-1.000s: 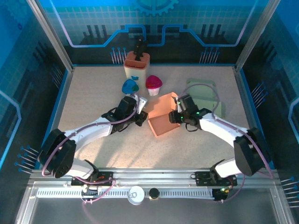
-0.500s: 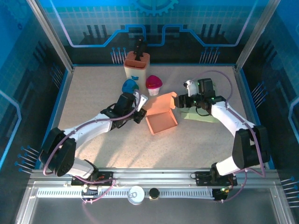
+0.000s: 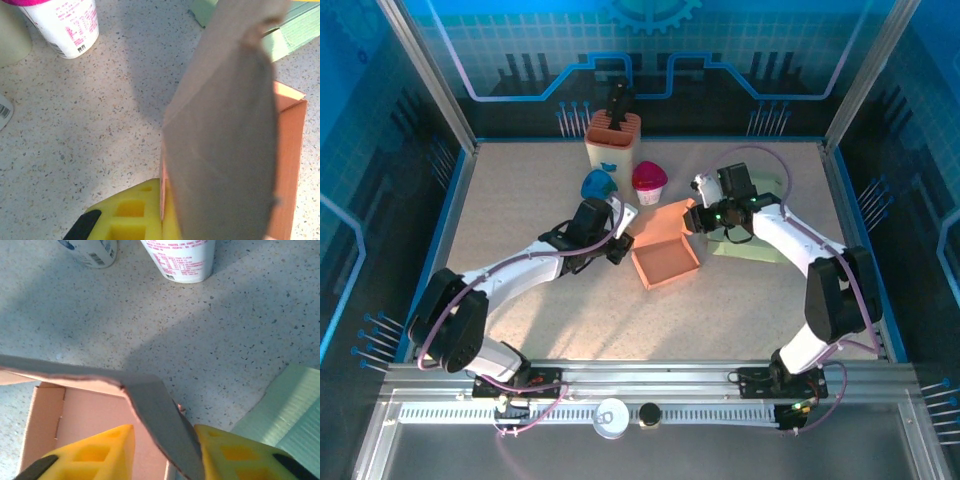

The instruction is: Fold the paper box

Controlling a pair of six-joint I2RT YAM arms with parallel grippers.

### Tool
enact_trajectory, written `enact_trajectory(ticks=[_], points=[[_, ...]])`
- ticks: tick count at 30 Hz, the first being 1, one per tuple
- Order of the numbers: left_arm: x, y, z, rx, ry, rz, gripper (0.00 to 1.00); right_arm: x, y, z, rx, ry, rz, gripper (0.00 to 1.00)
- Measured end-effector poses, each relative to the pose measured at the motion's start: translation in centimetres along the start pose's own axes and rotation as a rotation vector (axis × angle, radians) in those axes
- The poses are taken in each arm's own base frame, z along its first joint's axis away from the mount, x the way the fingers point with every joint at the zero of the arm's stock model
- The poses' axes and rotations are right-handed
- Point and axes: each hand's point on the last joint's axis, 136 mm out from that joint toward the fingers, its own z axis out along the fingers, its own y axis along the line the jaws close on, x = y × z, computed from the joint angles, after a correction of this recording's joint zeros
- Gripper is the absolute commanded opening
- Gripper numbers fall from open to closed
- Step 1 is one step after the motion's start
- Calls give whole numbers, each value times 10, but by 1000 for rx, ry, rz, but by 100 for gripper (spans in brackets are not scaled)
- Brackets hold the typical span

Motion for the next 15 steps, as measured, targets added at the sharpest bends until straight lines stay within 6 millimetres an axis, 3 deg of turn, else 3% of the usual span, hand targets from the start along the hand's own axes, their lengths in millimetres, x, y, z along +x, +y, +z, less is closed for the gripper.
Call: enact_trajectory(ticks=[7, 15], points=[[-1, 2, 0, -10, -2, 0, 12, -6, 0, 0, 35, -3, -10, 11], [-1, 6, -1, -34, -3, -23, 39, -4, 4, 3, 79, 6, -24, 0]])
